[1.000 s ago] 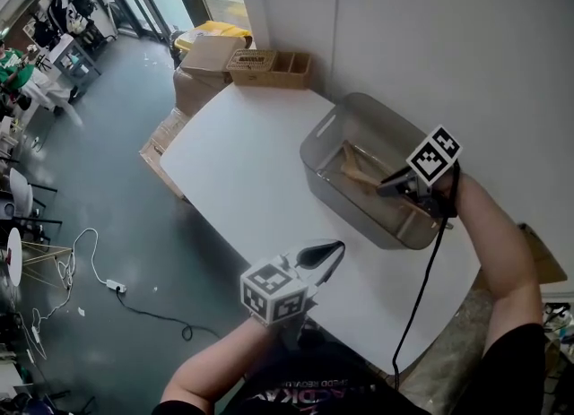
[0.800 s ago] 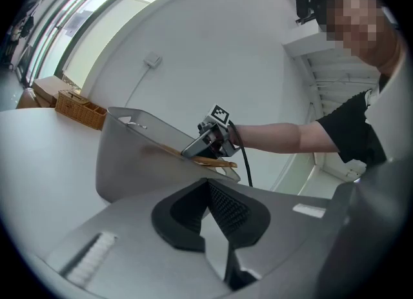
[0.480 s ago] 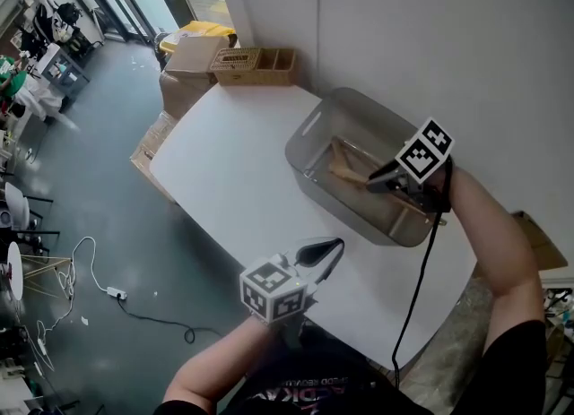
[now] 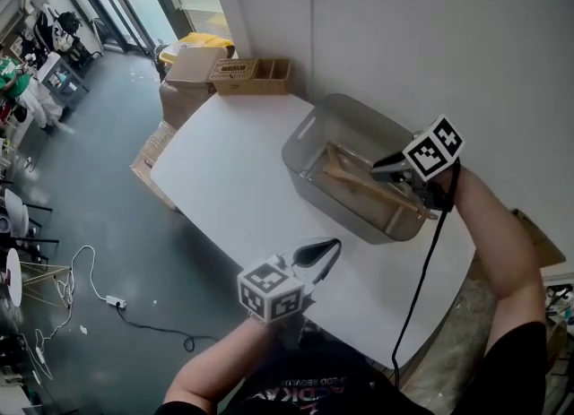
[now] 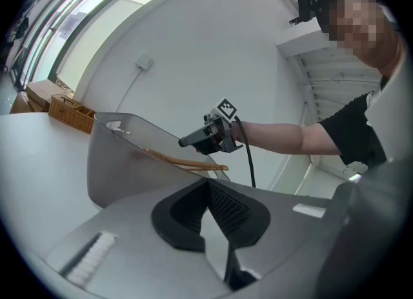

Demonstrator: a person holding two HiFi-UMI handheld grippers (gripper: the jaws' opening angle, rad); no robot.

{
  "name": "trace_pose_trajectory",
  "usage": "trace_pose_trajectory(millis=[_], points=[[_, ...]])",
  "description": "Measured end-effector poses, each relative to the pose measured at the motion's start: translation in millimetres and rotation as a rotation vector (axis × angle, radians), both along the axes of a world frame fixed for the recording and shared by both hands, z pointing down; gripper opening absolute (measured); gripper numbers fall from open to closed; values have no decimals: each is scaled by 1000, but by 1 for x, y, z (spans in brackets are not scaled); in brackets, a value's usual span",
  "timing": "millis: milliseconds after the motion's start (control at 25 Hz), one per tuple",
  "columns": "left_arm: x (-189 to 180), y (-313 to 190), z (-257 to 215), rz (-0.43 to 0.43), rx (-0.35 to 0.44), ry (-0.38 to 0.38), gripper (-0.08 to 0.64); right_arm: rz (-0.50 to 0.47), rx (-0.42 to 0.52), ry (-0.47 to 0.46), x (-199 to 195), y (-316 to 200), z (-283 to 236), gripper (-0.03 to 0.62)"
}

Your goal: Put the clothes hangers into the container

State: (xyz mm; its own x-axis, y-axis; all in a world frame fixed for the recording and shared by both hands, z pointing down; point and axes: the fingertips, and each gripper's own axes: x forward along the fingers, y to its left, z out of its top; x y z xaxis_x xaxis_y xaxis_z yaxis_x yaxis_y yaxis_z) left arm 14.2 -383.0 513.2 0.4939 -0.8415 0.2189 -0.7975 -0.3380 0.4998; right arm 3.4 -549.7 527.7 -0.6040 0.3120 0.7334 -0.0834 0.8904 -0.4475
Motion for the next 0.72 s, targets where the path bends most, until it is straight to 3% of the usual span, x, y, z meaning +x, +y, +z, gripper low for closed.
trace_pose_trajectory(millis=[40,120,360,720], points=[[1,3,-2,1,4,0,6,24,28,-22,1,-1,-8,47],[5,9,-9,12,13,-1,6,66,64,-62,7,3,-25,4],[10,26,-24,64,43,-1,6,152,147,-158,21,35,-57,3],[-6,82,-41,167,66,8,6,334,310,-261,24,130,-84,2]])
